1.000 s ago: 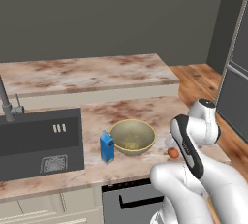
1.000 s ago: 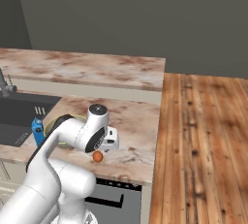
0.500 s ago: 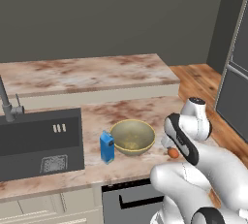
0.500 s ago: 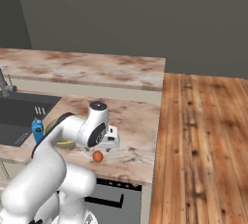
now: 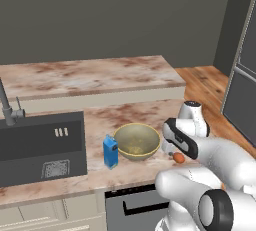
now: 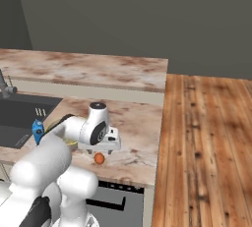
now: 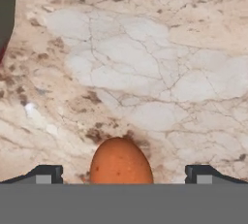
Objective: Gather the eggs and milk located in the vicinity of the sink area and place them right next to the bowl.
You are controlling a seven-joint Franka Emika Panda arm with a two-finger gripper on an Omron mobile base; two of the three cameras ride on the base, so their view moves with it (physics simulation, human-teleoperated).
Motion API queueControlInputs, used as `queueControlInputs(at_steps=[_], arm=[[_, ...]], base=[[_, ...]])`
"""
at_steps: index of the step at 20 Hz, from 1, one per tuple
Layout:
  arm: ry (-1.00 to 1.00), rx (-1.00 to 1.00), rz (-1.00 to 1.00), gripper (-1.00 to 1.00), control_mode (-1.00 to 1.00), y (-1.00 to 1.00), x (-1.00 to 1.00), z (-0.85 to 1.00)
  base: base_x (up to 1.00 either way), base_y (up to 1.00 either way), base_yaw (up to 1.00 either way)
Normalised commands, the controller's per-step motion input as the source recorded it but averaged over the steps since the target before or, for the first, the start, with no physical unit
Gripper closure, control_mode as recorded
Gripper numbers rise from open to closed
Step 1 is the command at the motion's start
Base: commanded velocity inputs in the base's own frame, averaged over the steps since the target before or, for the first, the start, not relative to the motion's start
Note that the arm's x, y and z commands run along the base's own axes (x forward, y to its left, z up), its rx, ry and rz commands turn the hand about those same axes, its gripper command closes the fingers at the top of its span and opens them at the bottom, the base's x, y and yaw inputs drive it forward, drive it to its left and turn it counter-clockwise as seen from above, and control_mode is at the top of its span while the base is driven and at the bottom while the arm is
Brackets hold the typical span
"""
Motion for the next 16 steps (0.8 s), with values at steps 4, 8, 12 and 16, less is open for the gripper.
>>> queueControlInputs(at_steps=[4, 8, 12, 16], arm=[[0.00, -0.04, -0.01, -1.00, -1.00, 0.08, 0.00, -0.42], [0.00, -0.03, -0.01, -1.00, -1.00, 0.03, 0.00, -0.36], [0.00, -0.02, -0.01, -1.00, -1.00, 0.04, 0.00, -0.31], [0.00, -0.01, -0.01, -1.00, -1.00, 0.05, -0.05, -0.22]], base=[[0.00, 0.00, 0.00], [0.00, 0.00, 0.00], [0.00, 0.00, 0.00], [0.00, 0.00, 0.00]])
